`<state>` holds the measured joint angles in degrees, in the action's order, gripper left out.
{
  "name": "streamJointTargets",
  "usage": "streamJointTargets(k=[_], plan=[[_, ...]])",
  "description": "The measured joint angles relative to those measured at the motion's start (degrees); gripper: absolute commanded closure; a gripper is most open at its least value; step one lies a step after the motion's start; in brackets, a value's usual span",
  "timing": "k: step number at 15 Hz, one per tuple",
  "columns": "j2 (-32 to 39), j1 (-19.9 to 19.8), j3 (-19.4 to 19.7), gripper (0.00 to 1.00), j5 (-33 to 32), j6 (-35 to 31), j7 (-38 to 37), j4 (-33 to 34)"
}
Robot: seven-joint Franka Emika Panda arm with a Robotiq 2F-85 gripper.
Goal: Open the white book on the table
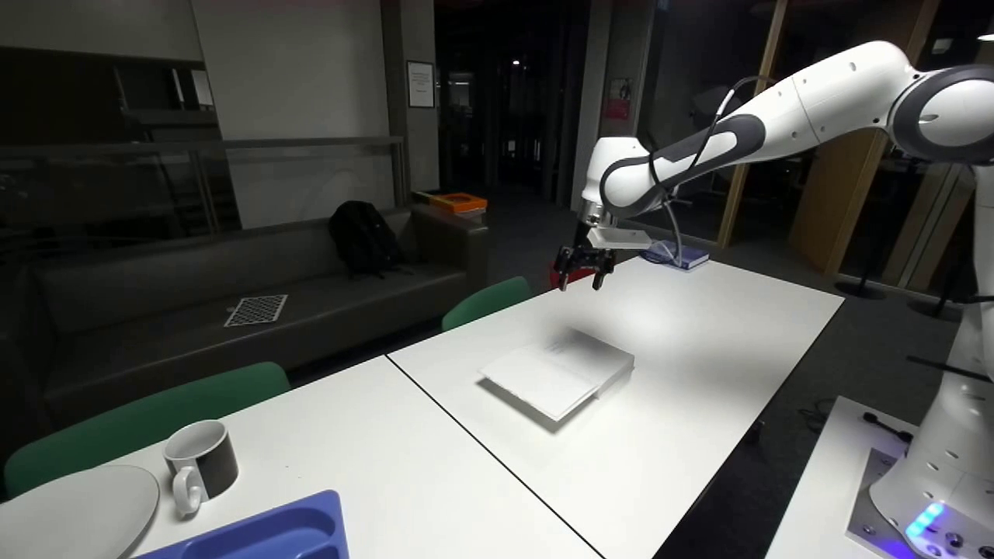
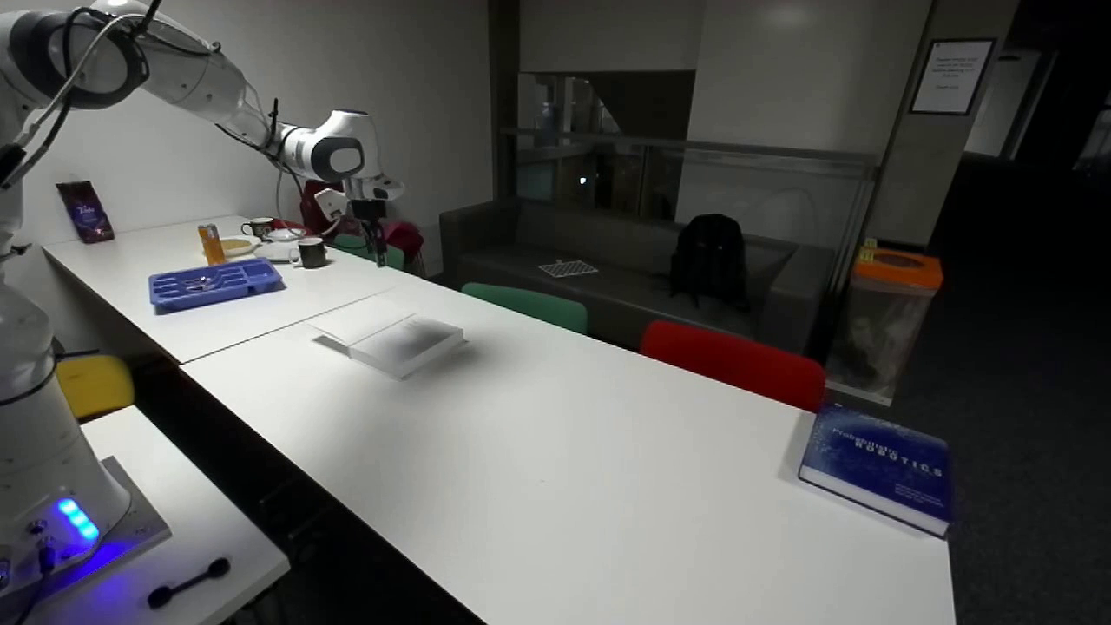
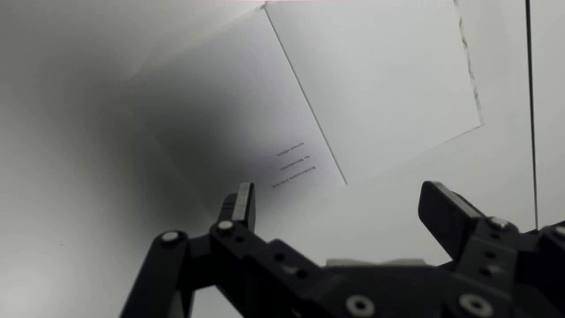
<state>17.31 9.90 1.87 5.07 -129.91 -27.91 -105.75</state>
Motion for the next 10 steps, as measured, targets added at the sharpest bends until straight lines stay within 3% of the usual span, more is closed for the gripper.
streamJointTargets(k=[5,10], plan=[[-2.63,-3.78,0.00,0.00,0.79,9.62,1.36,-4.16],[-5.10,-5.52,0.00,0.00,0.25,19.76,9.79,-7.47]])
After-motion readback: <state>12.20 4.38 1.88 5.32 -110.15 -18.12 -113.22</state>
